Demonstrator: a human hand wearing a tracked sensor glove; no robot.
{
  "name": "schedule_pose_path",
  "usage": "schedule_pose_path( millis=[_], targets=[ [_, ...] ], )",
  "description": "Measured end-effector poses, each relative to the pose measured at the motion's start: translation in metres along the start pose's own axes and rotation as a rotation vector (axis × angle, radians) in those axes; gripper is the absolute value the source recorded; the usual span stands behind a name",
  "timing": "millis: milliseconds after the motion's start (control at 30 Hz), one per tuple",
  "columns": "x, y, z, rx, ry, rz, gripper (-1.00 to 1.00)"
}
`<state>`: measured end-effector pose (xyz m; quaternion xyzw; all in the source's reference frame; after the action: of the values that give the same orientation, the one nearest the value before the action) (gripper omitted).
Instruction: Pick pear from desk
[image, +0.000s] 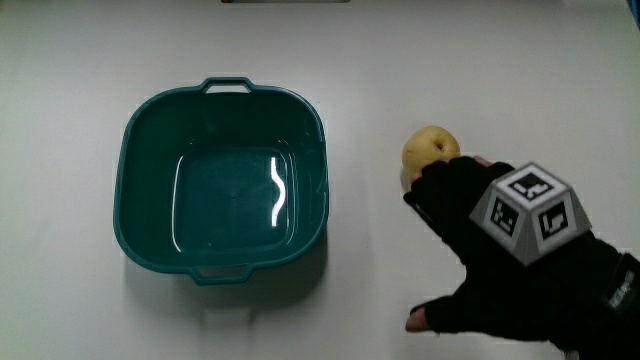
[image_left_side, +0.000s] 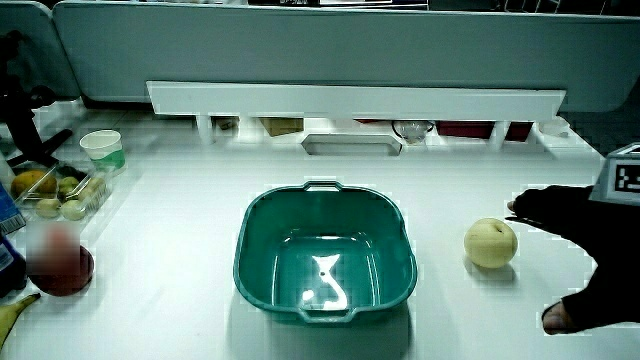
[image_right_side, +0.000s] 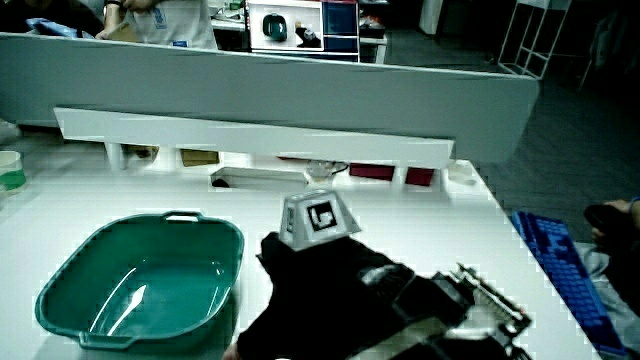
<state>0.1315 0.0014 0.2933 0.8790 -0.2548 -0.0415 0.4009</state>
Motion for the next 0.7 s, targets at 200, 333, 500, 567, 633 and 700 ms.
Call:
schedule_pose_path(
  millis=[200, 333, 500, 567, 633, 700],
  targets=[
    [0.024, 0.025, -0.003, -0.028, 0.051, -0.069, 0.0],
    [0.046, 0.049, -0.011, -0.004, 0.032, -0.166, 0.0],
    [0.06, 0.07, -0.008, -0.08, 0.128, -0.162, 0.0],
    [0.069, 0.083, -0.012, -0.11, 0.148, -0.19, 0.0],
    [0.073, 0.091, -0.013, -0.133, 0.174, -0.195, 0.0],
    [0.077, 0.1, -0.014, -0.149, 0.196, -0.191, 0.0]
  ],
)
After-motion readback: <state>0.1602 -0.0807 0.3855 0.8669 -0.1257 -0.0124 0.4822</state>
